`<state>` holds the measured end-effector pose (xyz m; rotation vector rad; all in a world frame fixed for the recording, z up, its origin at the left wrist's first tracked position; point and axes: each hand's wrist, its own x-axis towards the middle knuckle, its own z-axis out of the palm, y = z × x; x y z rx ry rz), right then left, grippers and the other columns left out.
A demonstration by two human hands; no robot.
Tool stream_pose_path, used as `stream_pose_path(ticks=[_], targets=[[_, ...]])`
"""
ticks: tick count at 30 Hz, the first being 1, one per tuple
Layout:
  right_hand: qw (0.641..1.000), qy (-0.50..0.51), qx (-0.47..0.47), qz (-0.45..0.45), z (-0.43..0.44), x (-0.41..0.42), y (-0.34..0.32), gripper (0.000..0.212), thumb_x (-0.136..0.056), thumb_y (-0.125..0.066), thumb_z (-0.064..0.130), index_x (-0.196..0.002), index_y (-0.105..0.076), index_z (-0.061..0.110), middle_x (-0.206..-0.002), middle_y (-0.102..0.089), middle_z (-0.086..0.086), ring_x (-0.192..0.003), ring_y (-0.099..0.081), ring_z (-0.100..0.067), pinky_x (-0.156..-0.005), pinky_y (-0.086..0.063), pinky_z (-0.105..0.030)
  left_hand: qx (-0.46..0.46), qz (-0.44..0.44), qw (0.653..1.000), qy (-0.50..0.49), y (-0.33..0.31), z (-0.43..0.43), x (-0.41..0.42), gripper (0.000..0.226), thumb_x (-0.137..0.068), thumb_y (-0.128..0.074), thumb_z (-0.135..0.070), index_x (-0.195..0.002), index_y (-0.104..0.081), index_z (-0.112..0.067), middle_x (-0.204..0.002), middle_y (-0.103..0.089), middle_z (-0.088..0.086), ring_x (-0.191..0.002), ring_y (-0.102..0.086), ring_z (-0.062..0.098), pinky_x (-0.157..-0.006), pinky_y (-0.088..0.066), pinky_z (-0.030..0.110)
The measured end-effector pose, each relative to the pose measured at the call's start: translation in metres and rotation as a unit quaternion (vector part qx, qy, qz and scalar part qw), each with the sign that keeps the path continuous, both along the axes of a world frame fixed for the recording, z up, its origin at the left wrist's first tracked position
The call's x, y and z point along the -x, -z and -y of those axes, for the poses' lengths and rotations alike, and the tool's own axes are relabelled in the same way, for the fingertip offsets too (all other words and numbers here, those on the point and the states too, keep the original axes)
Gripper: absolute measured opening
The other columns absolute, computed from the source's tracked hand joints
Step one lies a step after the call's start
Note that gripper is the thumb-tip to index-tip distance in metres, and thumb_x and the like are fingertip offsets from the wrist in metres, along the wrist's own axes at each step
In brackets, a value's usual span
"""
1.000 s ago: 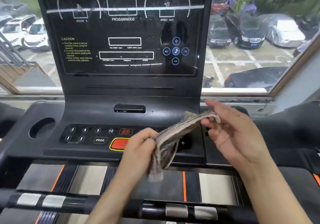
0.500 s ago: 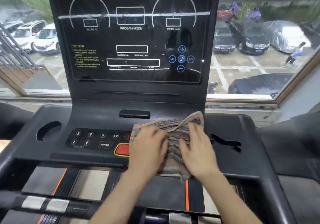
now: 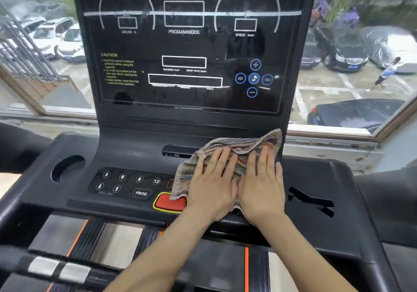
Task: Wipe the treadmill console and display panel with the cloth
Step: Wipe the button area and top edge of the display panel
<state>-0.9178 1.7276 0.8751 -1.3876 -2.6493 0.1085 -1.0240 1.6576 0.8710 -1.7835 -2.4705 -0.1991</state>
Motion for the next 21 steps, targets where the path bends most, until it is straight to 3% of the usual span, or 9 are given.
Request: stream_pose_path(ticks=[2, 4, 9, 13, 17, 21], targets=[[0.999, -0.012, -0.024, -0.029, 0.003, 0.015, 0.003, 0.072, -0.086, -0.022, 0.040, -0.139, -0.047, -0.003, -0.147, -0.036, -0.030, -0.139, -0.034, -0.041, -0.114, -0.026, -0.050, -0.004, -0.007, 1.000, -0.022, 0.000, 0.005, 0.014, 0.059, -0.095, -0.029, -0.044, -0.146, -0.039, -0.018, -0.156, -0.030, 0.004, -0.145, -0.025, 0.019, -0.112, -0.027, 0.049], [0.997, -0.065, -0.024, -0.031, 0.011, 0.036, 0.005, 0.064, -0.084, -0.031, 0.034, -0.132, -0.054, -0.002, -0.140, -0.049, -0.027, -0.133, -0.044, -0.040, -0.107, -0.039, -0.048, -0.006, -0.005, 0.998, -0.059, -0.001, 0.016, 0.033, 0.059, -0.092, -0.031, -0.043, -0.142, -0.045, -0.015, -0.152, -0.038, 0.007, -0.141, -0.034, 0.021, -0.108, -0.033, 0.049], [0.990, -0.137, -0.030, -0.018, 0.034, 0.086, 0.005, 0.049, -0.083, -0.043, 0.028, -0.119, -0.063, 0.001, -0.114, -0.066, -0.017, -0.110, -0.057, -0.032, -0.103, -0.034, -0.041, -0.032, -0.014, 0.996, -0.077, -0.001, 0.039, 0.074, 0.054, -0.092, -0.032, -0.038, -0.134, -0.056, -0.013, -0.145, -0.048, 0.005, -0.133, -0.047, 0.019, -0.106, -0.039, 0.044], [0.977, -0.186, -0.073, -0.070, 0.042, 0.112, 0.005, 0.045, -0.081, -0.056, 0.027, -0.119, -0.063, 0.005, -0.112, -0.066, -0.011, -0.110, -0.057, -0.030, -0.106, -0.032, -0.043, -0.050, 0.000, 0.995, -0.092, 0.000, 0.059, 0.106, 0.054, -0.092, -0.034, -0.040, -0.134, -0.055, -0.012, -0.145, -0.049, 0.004, -0.133, -0.047, 0.018, -0.106, -0.042, 0.043], [0.968, -0.211, -0.110, -0.076, 0.061, 0.142, 0.002, 0.046, -0.084, -0.060, 0.021, -0.124, -0.061, -0.001, -0.118, -0.064, -0.019, -0.114, -0.057, -0.038, -0.109, -0.036, -0.051, -0.050, 0.001, 0.994, -0.093, 0.001, 0.076, 0.140, 0.051, -0.095, -0.033, -0.040, -0.134, -0.055, -0.016, -0.147, -0.046, 0.003, -0.136, -0.042, 0.018, -0.108, -0.039, 0.043], [0.984, -0.163, -0.076, 0.007, 0.086, 0.174, -0.003, 0.054, -0.085, -0.043, 0.029, -0.132, -0.057, 0.005, -0.119, -0.060, -0.031, -0.114, -0.055, -0.048, -0.105, -0.036, -0.059, -0.027, 0.003, 0.993, -0.111, 0.005, 0.094, 0.174, 0.050, -0.096, -0.032, -0.043, -0.137, -0.052, -0.023, -0.152, -0.038, 0.001, -0.142, -0.032, 0.018, -0.109, -0.036, 0.049]])
